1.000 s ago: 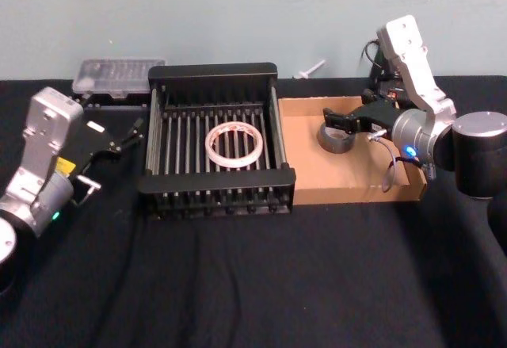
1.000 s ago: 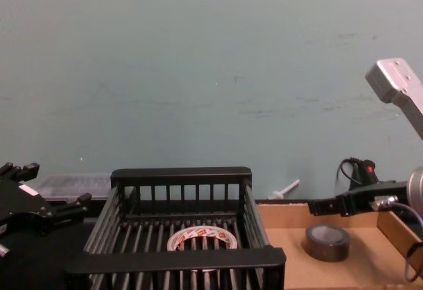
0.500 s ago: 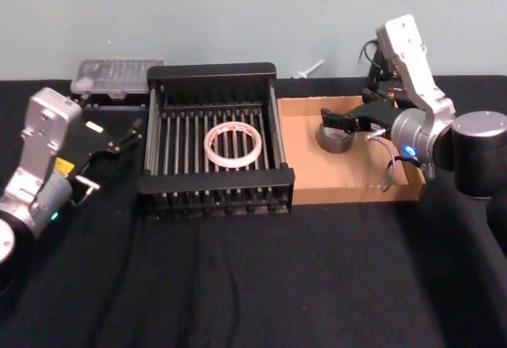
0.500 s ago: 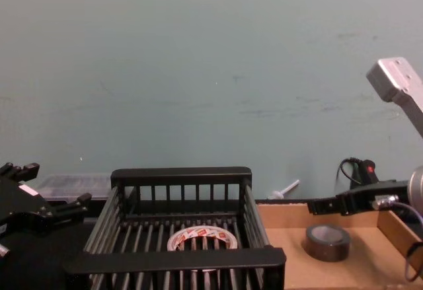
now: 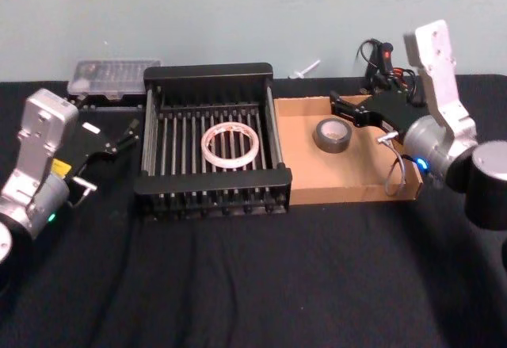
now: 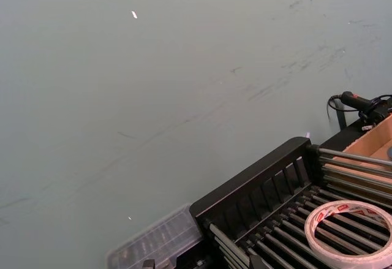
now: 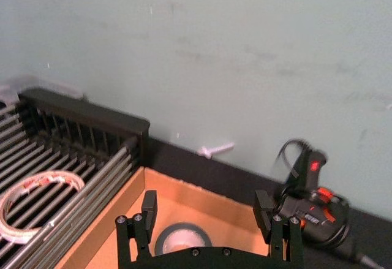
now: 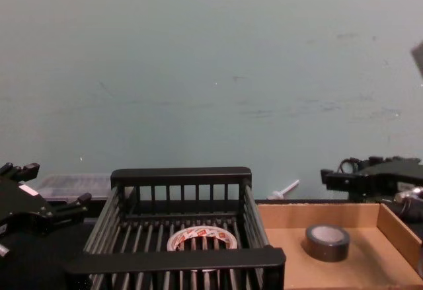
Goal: Pick up the white tape and place it into the black box , Pick up the silver tape and place it into the brown box.
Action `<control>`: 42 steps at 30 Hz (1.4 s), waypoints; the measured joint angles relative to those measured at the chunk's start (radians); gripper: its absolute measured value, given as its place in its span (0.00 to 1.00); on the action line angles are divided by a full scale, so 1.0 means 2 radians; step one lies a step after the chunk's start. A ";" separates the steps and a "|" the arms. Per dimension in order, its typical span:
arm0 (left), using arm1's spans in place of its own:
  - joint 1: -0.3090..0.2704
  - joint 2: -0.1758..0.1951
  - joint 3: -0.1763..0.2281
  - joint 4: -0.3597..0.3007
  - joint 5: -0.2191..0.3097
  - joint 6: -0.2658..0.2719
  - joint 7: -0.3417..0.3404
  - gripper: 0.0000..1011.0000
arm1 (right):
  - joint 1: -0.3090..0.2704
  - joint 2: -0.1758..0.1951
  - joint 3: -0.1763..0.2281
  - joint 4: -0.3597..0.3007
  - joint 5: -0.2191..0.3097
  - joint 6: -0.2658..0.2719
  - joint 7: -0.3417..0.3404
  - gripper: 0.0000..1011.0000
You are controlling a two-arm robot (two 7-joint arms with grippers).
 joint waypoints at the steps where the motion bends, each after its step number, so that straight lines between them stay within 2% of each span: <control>1: 0.000 0.000 0.000 0.000 0.000 0.000 0.000 0.99 | -0.007 0.001 0.002 -0.006 -0.001 -0.009 -0.002 0.99; 5: 0.000 0.000 0.000 0.000 0.000 0.000 0.000 0.99 | -0.044 0.006 0.010 -0.035 -0.008 -0.065 -0.011 0.99; 12: 0.000 0.000 0.000 0.000 0.000 0.000 0.000 0.99 | -0.084 0.006 0.023 -0.053 -0.023 -0.120 -0.027 0.99; 19: 0.000 0.000 0.000 0.000 0.000 0.000 0.000 0.99 | -0.098 -0.004 0.032 -0.045 -0.043 -0.141 -0.047 0.99; 28: 0.000 0.000 0.000 0.000 0.000 0.000 0.000 0.99 | -0.102 -0.017 0.038 -0.031 -0.066 -0.150 -0.060 0.99; 42: 0.000 0.000 0.000 0.000 0.000 0.000 0.000 0.99 | -0.102 -0.017 0.038 -0.031 -0.067 -0.149 -0.060 0.99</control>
